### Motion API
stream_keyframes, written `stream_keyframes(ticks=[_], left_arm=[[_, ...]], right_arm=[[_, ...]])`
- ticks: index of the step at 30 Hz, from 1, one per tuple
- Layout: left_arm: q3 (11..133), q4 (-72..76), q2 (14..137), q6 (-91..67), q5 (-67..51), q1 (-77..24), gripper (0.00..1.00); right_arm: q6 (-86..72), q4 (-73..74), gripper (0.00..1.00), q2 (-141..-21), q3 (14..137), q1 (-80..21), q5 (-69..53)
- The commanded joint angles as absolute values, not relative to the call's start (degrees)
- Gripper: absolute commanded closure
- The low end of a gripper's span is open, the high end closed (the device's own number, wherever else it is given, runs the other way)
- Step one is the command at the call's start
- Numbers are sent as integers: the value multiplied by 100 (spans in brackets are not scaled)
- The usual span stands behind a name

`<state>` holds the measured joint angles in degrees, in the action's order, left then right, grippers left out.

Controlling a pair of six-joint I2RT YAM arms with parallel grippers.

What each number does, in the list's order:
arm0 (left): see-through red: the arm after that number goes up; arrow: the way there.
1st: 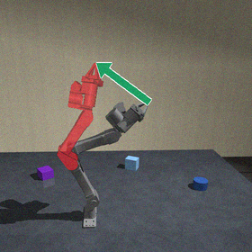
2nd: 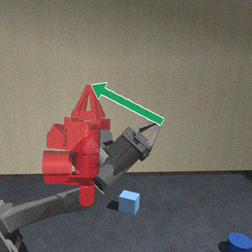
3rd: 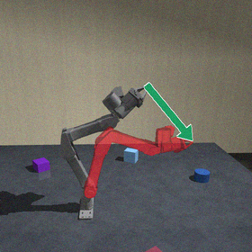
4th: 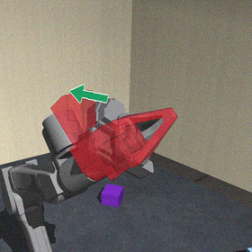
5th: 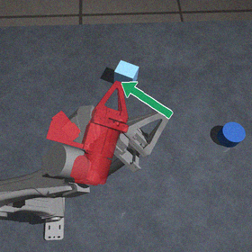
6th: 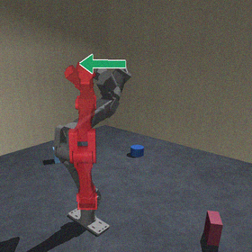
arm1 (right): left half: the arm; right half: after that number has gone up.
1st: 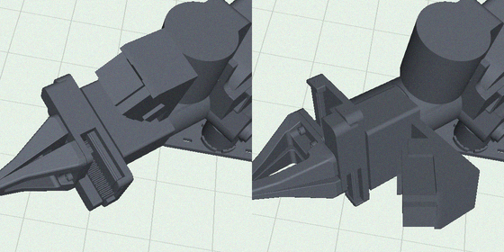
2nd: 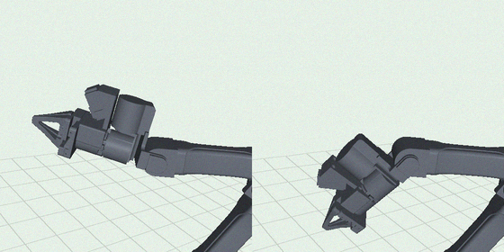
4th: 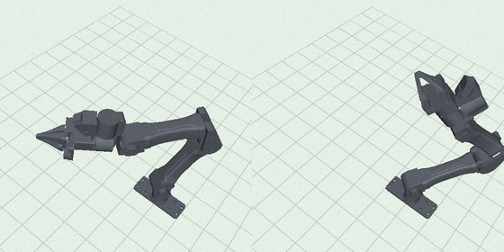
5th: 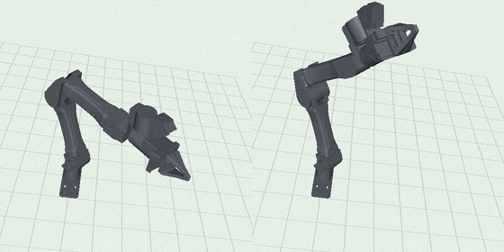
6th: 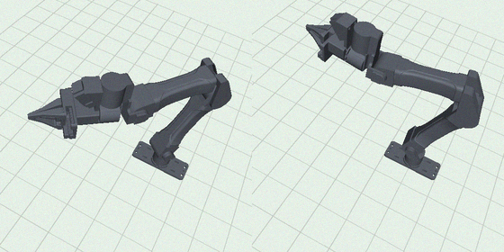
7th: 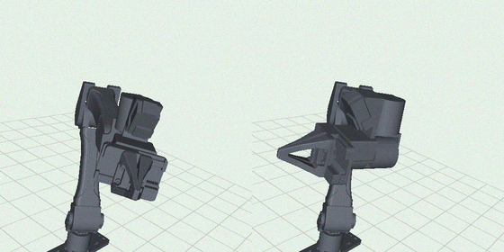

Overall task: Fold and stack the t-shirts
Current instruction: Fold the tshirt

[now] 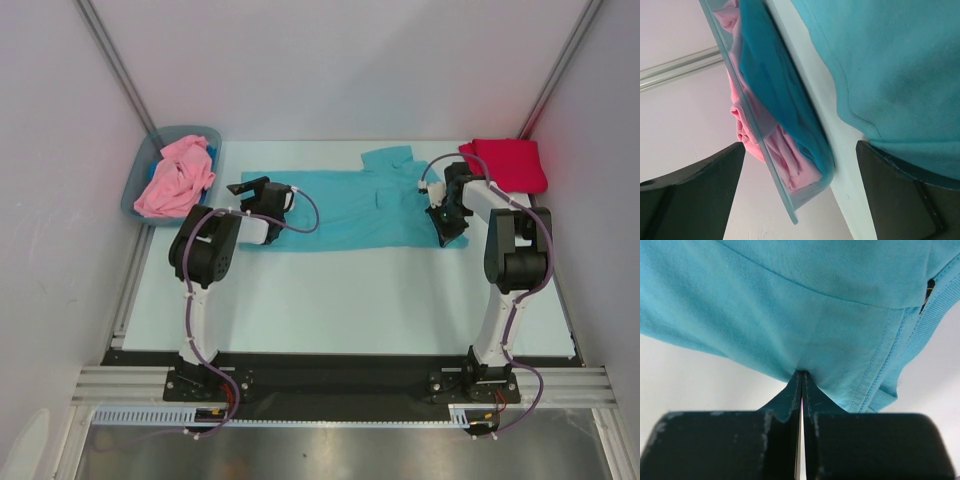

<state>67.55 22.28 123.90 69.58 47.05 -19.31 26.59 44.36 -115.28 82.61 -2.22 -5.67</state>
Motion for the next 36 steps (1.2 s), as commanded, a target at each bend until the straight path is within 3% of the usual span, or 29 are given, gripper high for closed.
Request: stream_keyframes(ticks=[1, 25, 31, 36], left_arm=[[6575, 2460, 12630, 7207, 4746, -1890, 0], [5959, 3920, 12700, 8104, 4983, -1881, 0], [6634, 3245, 12218, 7368, 4975, -1872, 0], [7469, 1742, 11778, 6531, 4694, -1898, 0]], right_arm=[[2689, 4386, 100, -11690, 8165, -106, -466], [2848, 4447, 100, -11628, 7980, 202, -404], [2821, 4588, 100, -11540, 8147, 79, -580], [2786, 4675, 100, -11391, 8411, -166, -703]])
